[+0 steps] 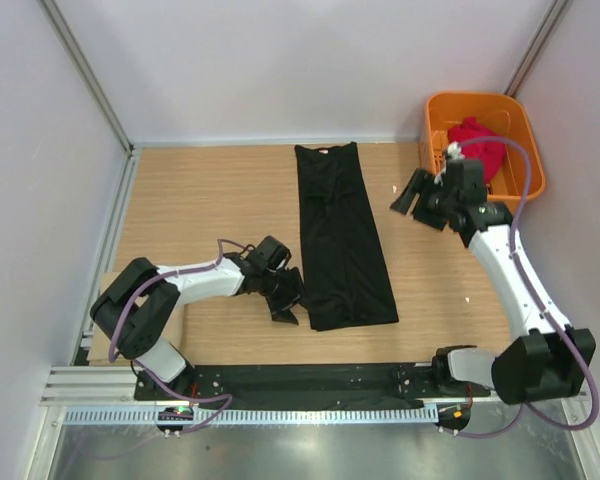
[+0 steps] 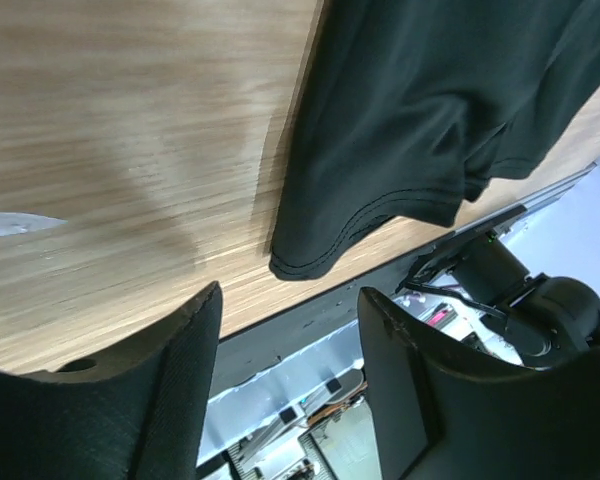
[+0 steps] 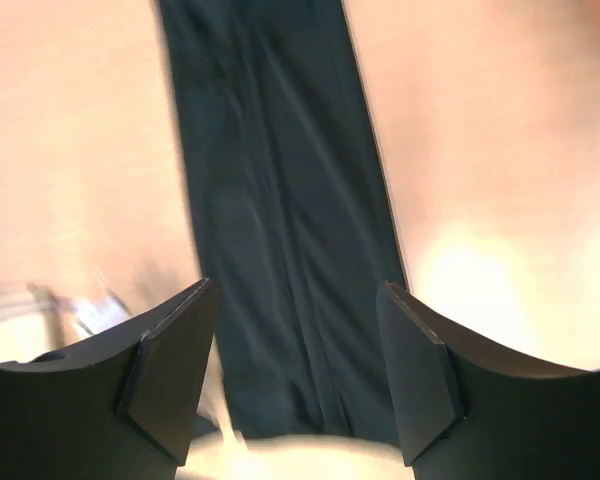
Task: Fold and stack the t-shirts
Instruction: Fold the tshirt
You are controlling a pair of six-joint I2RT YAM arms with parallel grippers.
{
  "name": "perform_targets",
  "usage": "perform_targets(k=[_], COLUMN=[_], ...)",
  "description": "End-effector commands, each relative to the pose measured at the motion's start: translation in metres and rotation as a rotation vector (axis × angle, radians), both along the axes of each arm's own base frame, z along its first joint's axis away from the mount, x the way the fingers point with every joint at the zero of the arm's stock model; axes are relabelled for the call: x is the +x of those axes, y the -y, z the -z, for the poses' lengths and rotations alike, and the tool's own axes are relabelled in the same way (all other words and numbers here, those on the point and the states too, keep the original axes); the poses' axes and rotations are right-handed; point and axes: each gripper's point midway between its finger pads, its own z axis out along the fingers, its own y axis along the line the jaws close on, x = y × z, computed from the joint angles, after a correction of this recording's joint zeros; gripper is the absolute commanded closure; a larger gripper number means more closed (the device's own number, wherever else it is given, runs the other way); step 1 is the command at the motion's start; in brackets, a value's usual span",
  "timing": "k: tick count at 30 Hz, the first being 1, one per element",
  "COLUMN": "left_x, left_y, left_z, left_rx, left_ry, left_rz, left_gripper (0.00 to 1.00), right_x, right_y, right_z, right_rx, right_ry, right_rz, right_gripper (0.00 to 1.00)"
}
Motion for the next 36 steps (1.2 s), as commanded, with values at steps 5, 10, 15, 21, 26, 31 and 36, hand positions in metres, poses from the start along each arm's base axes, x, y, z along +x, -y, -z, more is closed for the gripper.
perform_targets(k=[5, 10, 15, 21, 26, 31, 36], left_x=[-0.002, -0.006, -0.008, -0.005, -0.007, -0.008, -0.009], left_y=[0.018, 0.024, 0.020, 0.019, 0.017, 0.017, 0.017], left_z=[-0.006, 0.008, 0.025, 0.031, 0.037, 0.043, 0.046], left_rx=[-0.042, -0.003, 0.047, 0.066, 0.080, 0.092, 0.098], left_ry=[0.023, 0.011, -0.005, -0.001, -0.012, -0.020, -0.021], left_rz=[-0.084, -0.079, -0.106, -0.117, -0.120, -0.109, -0.084], left_gripper=[0.37, 0.38, 0.43, 0.51, 0.59, 0.65, 0.80], right_x=[-0.127, -0.148, -0.158, -0.160, -0.165, -0.173, -0.179], right_y=[0.005, 0.010, 0.000, 0.000, 0.000, -0.002, 0.002], right_z=[0.124, 0.148, 0.167, 0.179, 0.190, 0.199, 0.200], right_rx=[-0.011, -0.017, 0.028, 0.035, 0.041, 0.053, 0.038], right_ry=[-0.414, -0.456, -0.530, -0.570, -0.610, -0.632, -0.636], right_rz=[0.025, 0.038, 0.011, 0.025, 0.045, 0.050, 0.066], right_gripper=[0.32, 0.39, 0.39, 0.44, 0.41, 0.41, 0.44])
